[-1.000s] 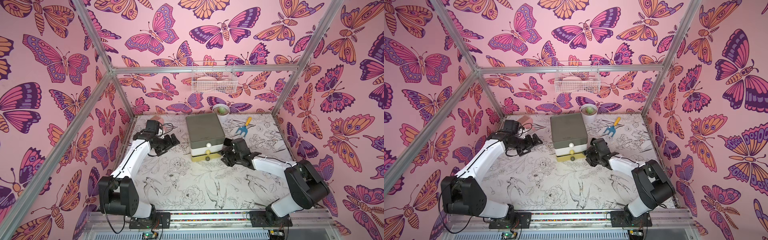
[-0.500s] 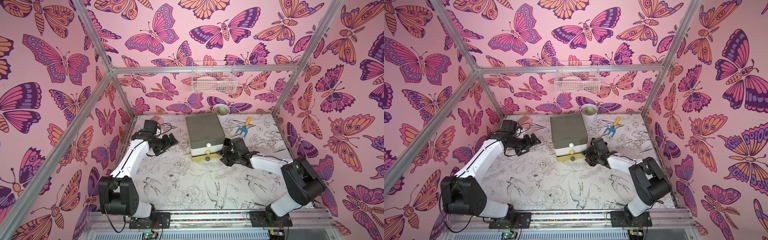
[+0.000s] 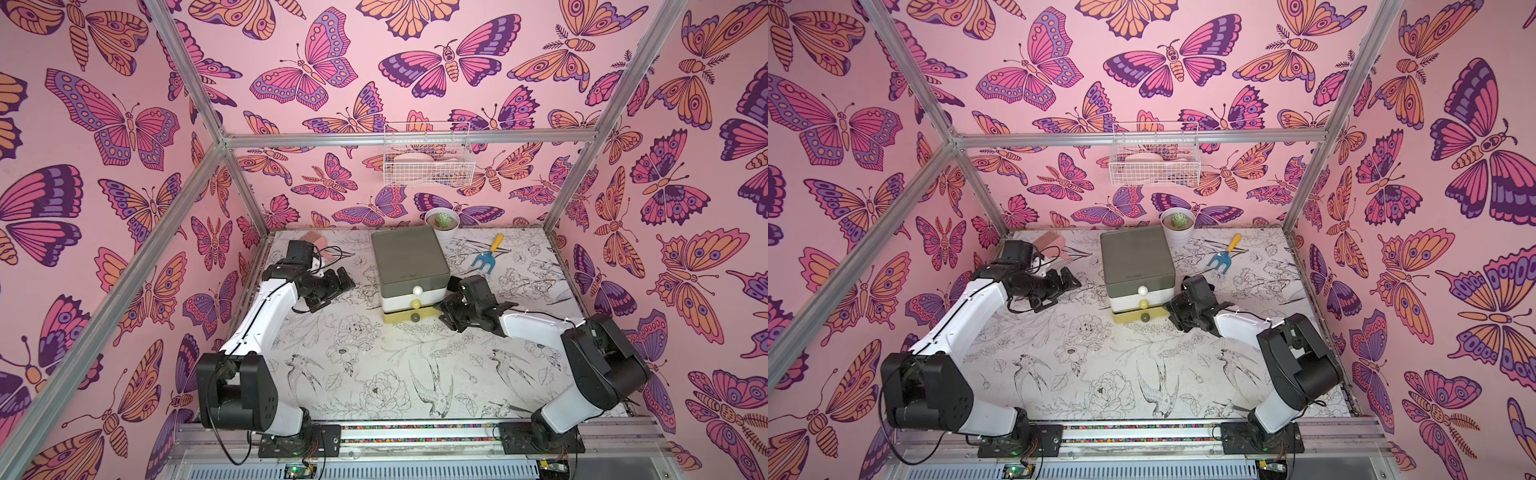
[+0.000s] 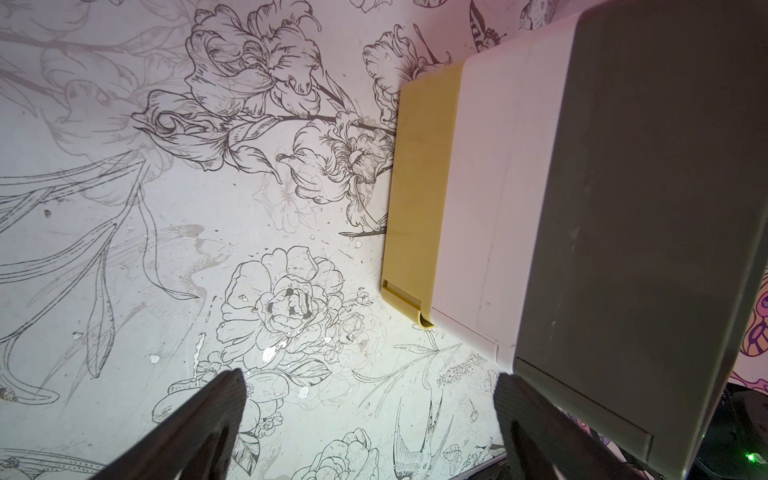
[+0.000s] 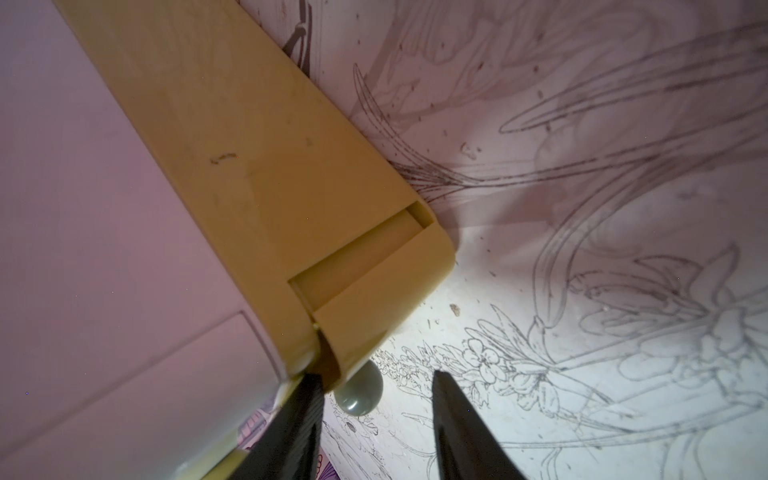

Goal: Place the brooch boxes into the drawer by color
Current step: Open the drawer in the storage box.

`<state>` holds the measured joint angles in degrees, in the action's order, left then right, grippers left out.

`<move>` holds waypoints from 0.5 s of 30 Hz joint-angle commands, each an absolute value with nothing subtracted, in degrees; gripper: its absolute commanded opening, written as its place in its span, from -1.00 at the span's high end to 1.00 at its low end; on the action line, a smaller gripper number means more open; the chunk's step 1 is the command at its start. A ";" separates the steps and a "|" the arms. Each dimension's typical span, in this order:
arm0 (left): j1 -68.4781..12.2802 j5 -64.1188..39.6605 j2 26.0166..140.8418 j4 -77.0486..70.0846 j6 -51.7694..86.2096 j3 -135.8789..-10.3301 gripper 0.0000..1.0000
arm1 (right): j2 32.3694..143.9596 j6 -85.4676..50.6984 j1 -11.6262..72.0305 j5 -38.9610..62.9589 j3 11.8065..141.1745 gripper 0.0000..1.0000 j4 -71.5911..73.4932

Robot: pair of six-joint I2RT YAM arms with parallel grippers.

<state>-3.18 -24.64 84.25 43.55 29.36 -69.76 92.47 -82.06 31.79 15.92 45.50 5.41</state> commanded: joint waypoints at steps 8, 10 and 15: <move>-2.37 -25.57 83.06 44.82 28.32 -68.40 -1.00 | 91.92 -86.63 32.15 13.41 43.46 0.30 3.53; -2.29 -25.55 83.08 44.74 28.23 -68.38 -1.00 | 90.54 -86.76 32.17 13.62 42.30 0.31 2.96; -2.09 -25.61 83.00 44.79 28.10 -68.20 -1.00 | 86.40 -86.79 32.12 13.53 39.82 0.31 0.68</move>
